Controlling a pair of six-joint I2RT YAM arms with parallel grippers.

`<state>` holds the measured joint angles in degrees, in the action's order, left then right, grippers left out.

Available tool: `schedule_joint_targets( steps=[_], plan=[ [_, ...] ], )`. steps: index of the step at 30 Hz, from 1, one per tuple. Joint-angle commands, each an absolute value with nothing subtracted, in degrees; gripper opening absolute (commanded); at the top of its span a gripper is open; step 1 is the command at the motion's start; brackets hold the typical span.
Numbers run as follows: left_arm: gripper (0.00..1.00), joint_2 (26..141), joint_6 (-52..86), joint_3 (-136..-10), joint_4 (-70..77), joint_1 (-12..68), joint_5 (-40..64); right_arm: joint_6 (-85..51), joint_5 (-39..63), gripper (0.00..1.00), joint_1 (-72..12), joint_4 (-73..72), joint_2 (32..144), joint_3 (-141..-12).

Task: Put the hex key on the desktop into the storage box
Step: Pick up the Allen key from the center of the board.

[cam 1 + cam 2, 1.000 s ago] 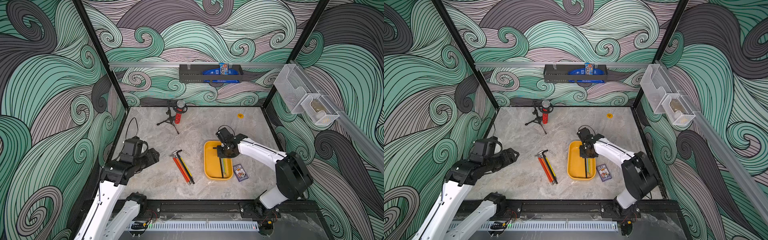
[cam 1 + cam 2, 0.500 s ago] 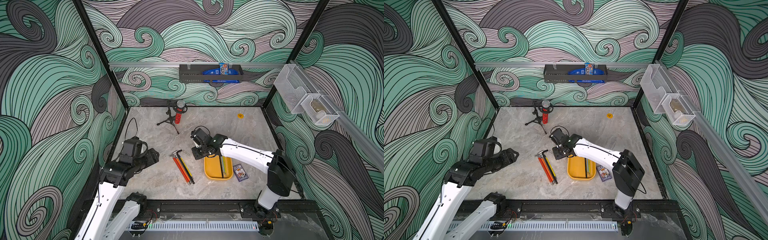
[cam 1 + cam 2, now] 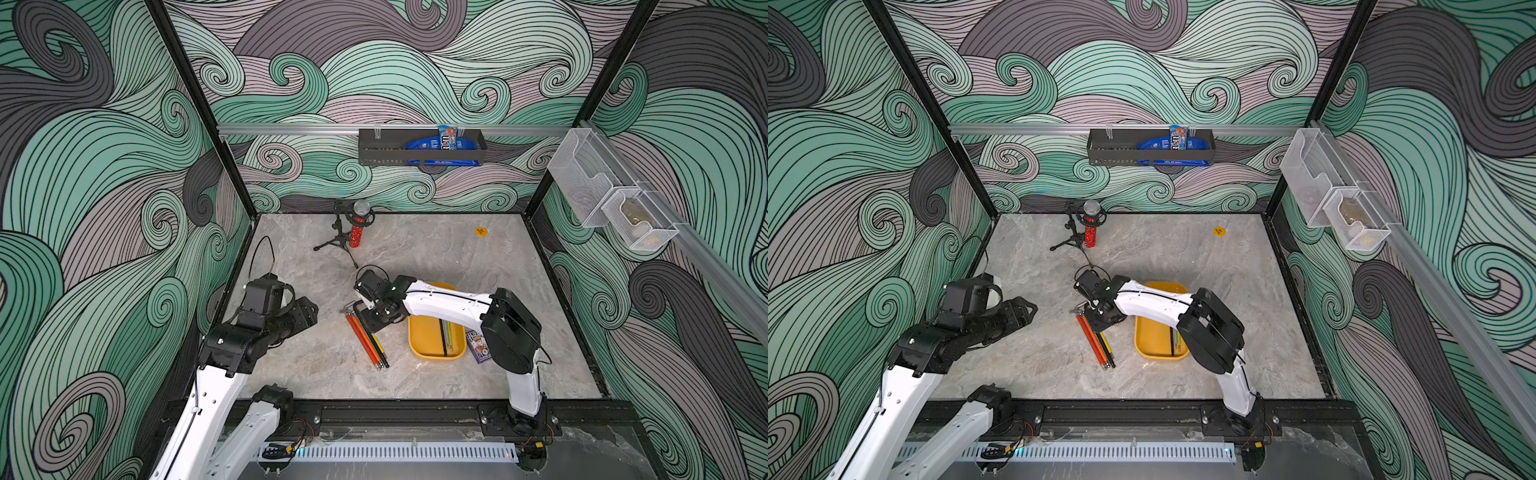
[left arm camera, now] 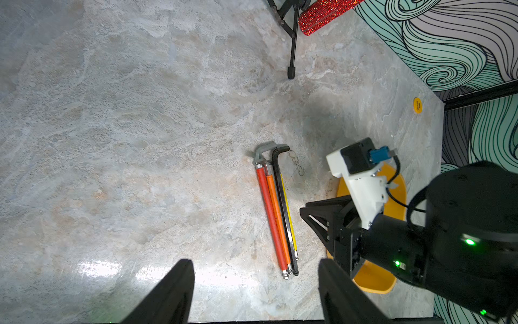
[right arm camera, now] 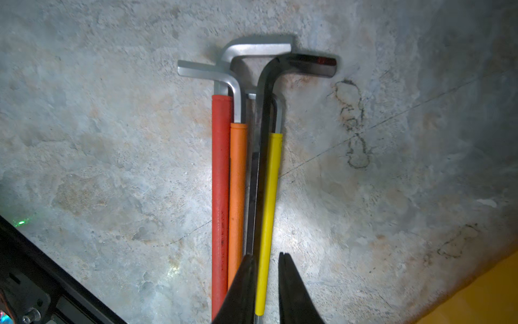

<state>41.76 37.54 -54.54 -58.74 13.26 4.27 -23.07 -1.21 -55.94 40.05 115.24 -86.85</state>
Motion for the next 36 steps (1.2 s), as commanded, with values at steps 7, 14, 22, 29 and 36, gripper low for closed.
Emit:
schedule_joint_targets(
  steps=[7,14,22,29,36],
  plan=[
    [0.73,41.1,37.7,-56.7,-59.6,13.4,3.6,-21.8,-1.1,0.19,-56.0,40.7,119.3,-90.1],
    [0.73,41.2,37.7,-56.9,-59.6,13.4,3.7,-21.4,-2.0,0.19,-55.6,40.6,121.6,-90.9],
    [0.73,41.3,37.8,-56.9,-59.6,13.4,3.8,-20.8,-1.1,0.16,-55.1,40.6,123.1,-92.5],
    [0.73,41.4,37.7,-56.8,-59.3,13.4,4.0,-20.9,-1.2,0.21,-55.1,40.6,124.1,-92.1],
    [0.73,41.5,37.7,-56.7,-59.2,13.4,4.0,-22.9,-3.8,0.24,-55.2,41.9,125.8,-92.7]
  ],
)
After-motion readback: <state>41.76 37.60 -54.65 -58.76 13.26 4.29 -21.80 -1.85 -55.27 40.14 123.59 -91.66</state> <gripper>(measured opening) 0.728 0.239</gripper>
